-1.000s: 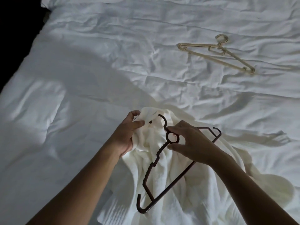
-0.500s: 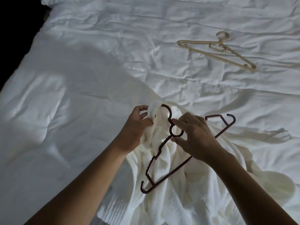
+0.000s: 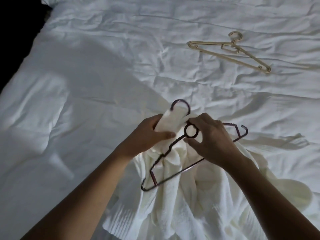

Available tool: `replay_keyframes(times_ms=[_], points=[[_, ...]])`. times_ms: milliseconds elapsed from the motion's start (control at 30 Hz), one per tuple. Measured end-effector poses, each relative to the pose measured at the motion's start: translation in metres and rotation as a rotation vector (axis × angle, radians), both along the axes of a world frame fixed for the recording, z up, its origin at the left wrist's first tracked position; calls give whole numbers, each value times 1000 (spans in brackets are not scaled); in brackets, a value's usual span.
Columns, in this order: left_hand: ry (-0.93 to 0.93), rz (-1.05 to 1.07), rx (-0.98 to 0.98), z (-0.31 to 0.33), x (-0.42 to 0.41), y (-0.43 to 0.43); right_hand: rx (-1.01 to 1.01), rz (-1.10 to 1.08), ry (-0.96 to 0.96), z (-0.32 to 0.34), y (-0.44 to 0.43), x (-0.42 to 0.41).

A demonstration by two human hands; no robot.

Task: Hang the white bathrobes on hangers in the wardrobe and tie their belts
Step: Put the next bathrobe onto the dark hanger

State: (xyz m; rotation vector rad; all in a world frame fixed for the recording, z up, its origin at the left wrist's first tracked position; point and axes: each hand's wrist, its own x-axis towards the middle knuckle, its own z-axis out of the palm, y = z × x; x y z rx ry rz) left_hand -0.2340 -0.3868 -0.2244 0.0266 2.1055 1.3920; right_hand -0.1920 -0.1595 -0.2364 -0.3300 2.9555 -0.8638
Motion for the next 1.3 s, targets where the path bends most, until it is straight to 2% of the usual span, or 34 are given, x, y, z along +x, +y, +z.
replay_keyframes(times_ms=[100, 200, 267, 333, 400, 467, 500, 533, 600, 633, 667, 733, 800, 867, 933, 967, 1033, 1067, 1133, 1200, 1300], points=[[133, -188, -315, -4, 2, -21, -46, -172, 11, 5, 11, -7], [201, -112, -494, -9, 8, -39, -26, -221, -12, 7, 14, -7], [316, 136, -514, -1, 11, -41, 22, -186, -16, 8, 11, -5], [509, 361, -435, 16, 16, -37, 57, -188, 21, 8, 4, -3], [699, 361, -441, 34, 28, -26, 39, -254, 50, 11, -3, -3], [826, 161, -497, 42, 47, -14, 13, -321, 49, 15, -10, -4], [815, 21, -473, 39, 58, -8, 2, -343, 37, 17, -13, -5], [723, -112, -418, 34, 69, -4, -12, -355, 20, 19, -15, -5], [378, -224, -284, 28, 87, -2, -24, -349, -13, 24, -20, -1], [312, -217, -242, 27, 93, -3, -24, -336, -31, 25, -21, 3], [357, -169, -213, 31, 96, -4, -37, -327, -54, 28, -21, 9], [639, 26, -258, 36, 91, -9, -106, -308, -107, 32, -23, 20], [809, 54, -448, 44, 79, -11, -201, -295, -107, 38, -27, 34], [725, -101, -548, 41, 68, -14, -276, -262, -79, 47, -31, 47], [502, -229, -498, 36, 68, -20, -332, -212, -122, 54, -31, 57], [447, -253, -477, 32, 70, -25, -382, -211, -179, 53, -27, 60], [426, -267, -481, 29, 78, -32, -454, -307, -267, 45, -12, 58], [416, -263, -483, 26, 82, -36, -414, -370, -262, 33, 0, 52], [400, -264, -475, 23, 92, -41, -152, -429, -260, 1, 26, 32], [442, -290, -472, 20, 103, -46, 108, -399, -392, -28, 45, 18], [445, -294, -448, 20, 120, -54, 283, -350, -608, -62, 55, 19]])
